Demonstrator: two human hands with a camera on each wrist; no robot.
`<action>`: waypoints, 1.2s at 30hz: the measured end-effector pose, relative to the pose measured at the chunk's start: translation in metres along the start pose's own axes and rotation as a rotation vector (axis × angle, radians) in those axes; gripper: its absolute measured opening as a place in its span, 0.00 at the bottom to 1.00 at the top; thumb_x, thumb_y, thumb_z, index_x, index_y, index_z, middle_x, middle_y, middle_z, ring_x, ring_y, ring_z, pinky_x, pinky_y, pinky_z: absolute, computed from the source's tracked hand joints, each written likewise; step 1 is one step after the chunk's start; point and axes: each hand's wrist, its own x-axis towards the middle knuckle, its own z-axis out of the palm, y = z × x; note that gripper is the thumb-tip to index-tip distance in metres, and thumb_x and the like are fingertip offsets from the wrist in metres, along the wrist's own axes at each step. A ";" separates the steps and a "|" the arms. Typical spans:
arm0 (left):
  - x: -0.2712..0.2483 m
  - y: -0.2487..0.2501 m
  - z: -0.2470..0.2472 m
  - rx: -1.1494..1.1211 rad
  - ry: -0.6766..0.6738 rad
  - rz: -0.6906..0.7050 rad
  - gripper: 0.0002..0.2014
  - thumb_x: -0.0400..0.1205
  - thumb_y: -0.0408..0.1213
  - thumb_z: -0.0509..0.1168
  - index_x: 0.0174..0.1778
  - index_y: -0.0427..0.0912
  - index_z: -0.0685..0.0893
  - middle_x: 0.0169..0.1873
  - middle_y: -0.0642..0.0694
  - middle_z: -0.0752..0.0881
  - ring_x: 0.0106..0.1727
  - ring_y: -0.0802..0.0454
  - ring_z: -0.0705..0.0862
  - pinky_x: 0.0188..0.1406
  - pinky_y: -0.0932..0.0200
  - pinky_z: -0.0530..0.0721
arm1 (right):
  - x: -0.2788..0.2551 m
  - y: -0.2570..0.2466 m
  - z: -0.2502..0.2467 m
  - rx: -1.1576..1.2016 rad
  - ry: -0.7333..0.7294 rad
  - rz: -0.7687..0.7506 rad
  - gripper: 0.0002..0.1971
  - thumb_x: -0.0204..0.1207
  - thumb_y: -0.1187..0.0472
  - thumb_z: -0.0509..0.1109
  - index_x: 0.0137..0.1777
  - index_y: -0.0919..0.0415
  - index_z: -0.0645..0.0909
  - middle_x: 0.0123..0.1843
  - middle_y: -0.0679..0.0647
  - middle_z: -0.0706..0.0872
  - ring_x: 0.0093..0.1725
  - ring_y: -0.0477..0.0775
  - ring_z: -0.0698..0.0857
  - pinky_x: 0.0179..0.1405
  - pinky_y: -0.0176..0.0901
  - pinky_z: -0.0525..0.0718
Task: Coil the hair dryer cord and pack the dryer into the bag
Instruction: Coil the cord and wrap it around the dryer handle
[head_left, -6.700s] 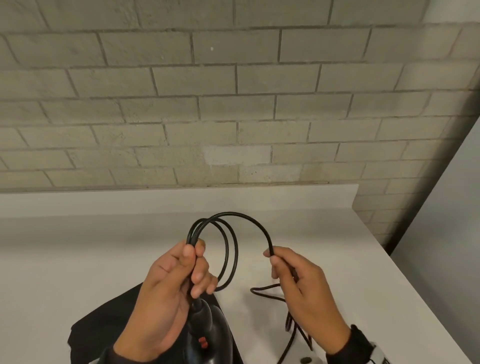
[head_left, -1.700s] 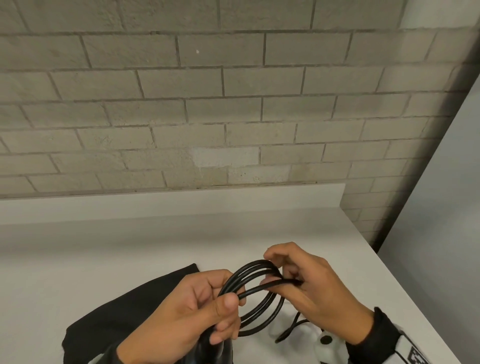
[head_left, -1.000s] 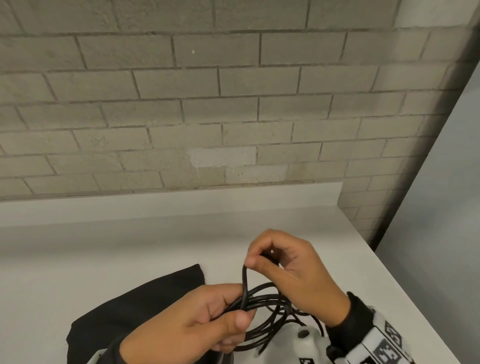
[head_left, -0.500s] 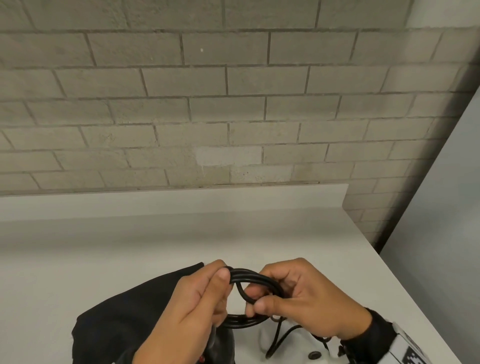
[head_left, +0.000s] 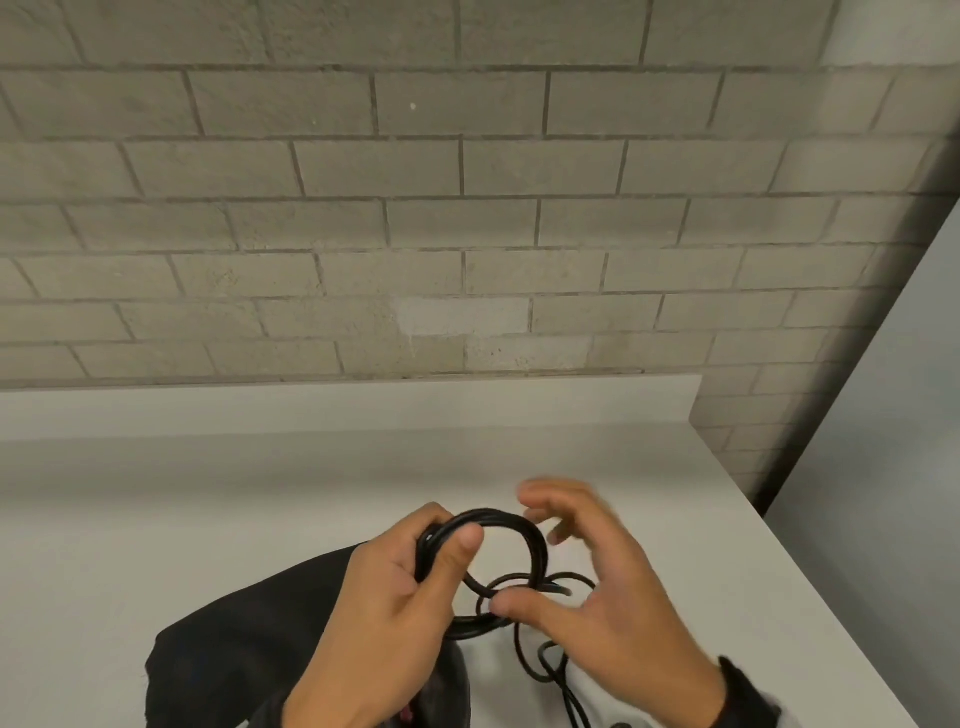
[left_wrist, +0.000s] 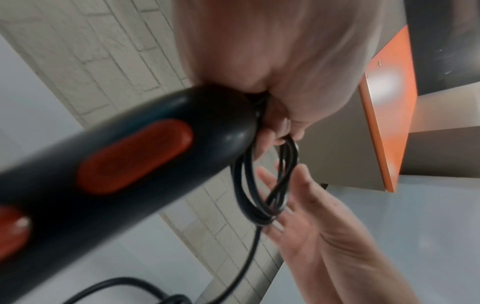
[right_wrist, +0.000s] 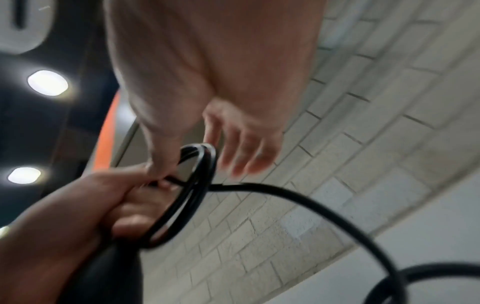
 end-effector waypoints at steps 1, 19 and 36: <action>0.001 0.000 0.000 0.020 0.031 -0.011 0.23 0.73 0.69 0.62 0.32 0.51 0.80 0.18 0.51 0.69 0.22 0.55 0.67 0.26 0.55 0.68 | -0.006 0.000 0.007 -0.113 0.128 -0.087 0.24 0.60 0.50 0.84 0.56 0.41 0.80 0.54 0.39 0.80 0.54 0.43 0.82 0.53 0.27 0.76; 0.009 -0.003 0.014 0.070 0.164 0.031 0.19 0.85 0.61 0.55 0.39 0.56 0.84 0.14 0.51 0.68 0.17 0.59 0.67 0.21 0.66 0.67 | -0.031 -0.030 0.019 0.432 -0.217 0.162 0.11 0.67 0.55 0.81 0.48 0.56 0.88 0.53 0.55 0.87 0.63 0.55 0.85 0.70 0.46 0.77; 0.026 -0.016 0.002 -0.028 0.162 -0.004 0.24 0.80 0.64 0.58 0.29 0.48 0.74 0.18 0.54 0.64 0.21 0.55 0.62 0.26 0.53 0.66 | -0.038 -0.010 -0.007 0.158 -0.274 0.301 0.10 0.65 0.54 0.81 0.32 0.51 0.82 0.30 0.45 0.81 0.29 0.41 0.79 0.36 0.31 0.74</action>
